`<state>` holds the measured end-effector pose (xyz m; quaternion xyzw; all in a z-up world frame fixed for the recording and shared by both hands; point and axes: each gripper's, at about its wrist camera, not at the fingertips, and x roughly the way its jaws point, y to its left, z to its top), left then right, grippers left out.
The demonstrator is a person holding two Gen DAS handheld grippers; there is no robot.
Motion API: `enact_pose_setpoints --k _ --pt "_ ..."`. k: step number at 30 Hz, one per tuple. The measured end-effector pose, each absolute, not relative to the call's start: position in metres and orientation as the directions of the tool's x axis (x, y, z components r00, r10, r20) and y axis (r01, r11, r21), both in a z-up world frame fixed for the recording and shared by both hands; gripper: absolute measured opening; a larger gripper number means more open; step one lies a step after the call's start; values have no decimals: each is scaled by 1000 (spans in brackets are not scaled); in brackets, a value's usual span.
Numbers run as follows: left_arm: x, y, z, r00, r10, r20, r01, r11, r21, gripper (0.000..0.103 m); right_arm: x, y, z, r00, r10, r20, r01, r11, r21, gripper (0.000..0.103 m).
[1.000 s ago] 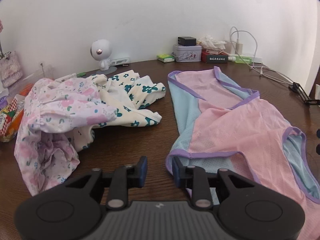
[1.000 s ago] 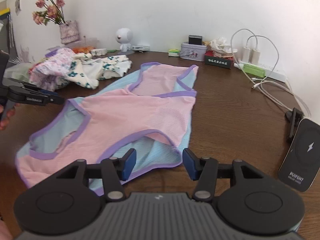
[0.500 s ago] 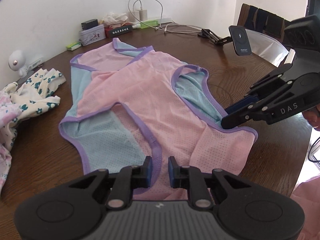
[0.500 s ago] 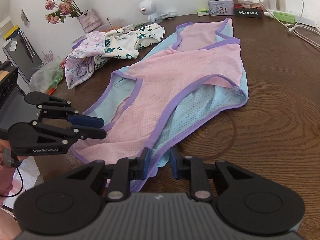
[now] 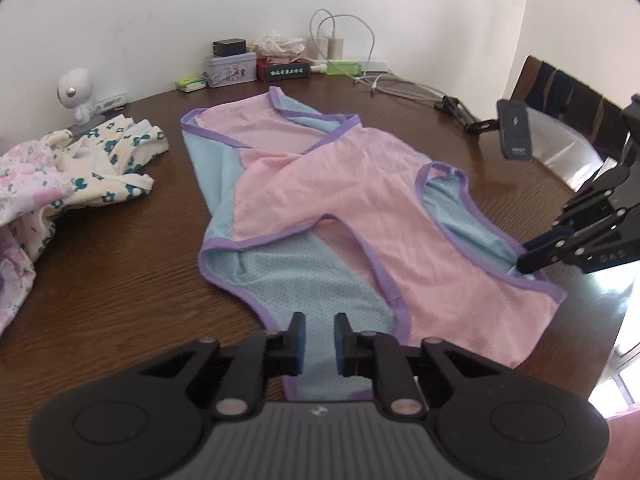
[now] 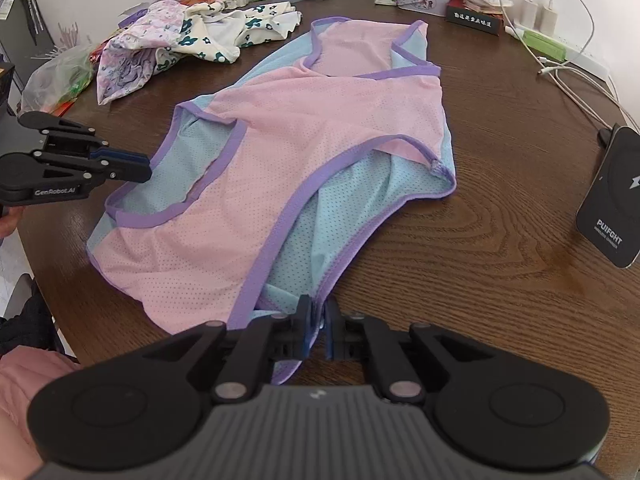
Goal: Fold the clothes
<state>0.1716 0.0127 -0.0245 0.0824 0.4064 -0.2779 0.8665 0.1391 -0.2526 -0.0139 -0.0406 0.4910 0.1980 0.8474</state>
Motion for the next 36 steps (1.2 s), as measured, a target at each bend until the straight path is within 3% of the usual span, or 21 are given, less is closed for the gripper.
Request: enact_pose_setpoints --k 1,2,7,8,10,12,16,17,25,26,28,29,30,31,34,36 --pt "171 9 -21 496 -458 -737 564 816 -128 42 138 -254 -12 455 298 -839 -372 920 124 25" --pt "173 2 -18 489 -470 -735 574 808 -135 43 137 -256 -10 471 299 -830 -369 921 123 39" --pt "200 -35 -20 489 -432 -758 563 820 -104 40 139 -250 -10 498 300 -813 -375 920 109 38" --pt "209 -39 -23 485 -418 -768 545 831 -108 36 140 -247 -12 501 292 -815 -376 921 100 38" --pt "225 -46 -30 473 -397 -787 509 852 -124 17 140 -244 -16 502 287 -816 -376 922 93 38" --pt "237 -49 -36 460 -385 -800 472 869 -147 8 139 -242 -20 499 300 -813 -384 918 102 34" --pt "246 -50 -41 523 -321 -790 423 902 -86 0 138 -241 -22 506 304 -807 -393 914 98 6" --pt "247 -48 -41 538 -311 -783 412 908 -77 0 138 -243 -22 504 306 -808 -388 916 104 3" --pt "249 -32 -35 579 -283 -765 370 927 -62 0 140 -252 -21 474 299 -828 -397 912 103 2" --pt "249 -30 -36 578 -286 -764 368 927 -68 2 141 -251 -20 466 299 -833 -403 909 101 3" --pt "247 -25 -34 552 -328 -767 383 916 -117 19 141 -255 -16 456 320 -831 -408 904 124 8" --pt "244 -21 -29 535 -369 -760 408 901 -151 26 142 -259 -11 458 336 -823 -408 902 141 22" --pt "240 -17 -23 532 -408 -742 434 884 -174 41 144 -266 -1 477 353 -805 -405 901 155 32" --pt "236 -13 -14 539 -432 -723 455 872 -182 46 147 -272 9 496 368 -786 -403 900 168 49" --pt "242 -6 17 566 -454 -688 483 859 -169 48 165 -286 41 573 369 -732 -386 909 156 51" --pt "263 -9 36 609 -399 -685 457 883 -108 48 196 -287 65 635 340 -694 -376 921 108 51"
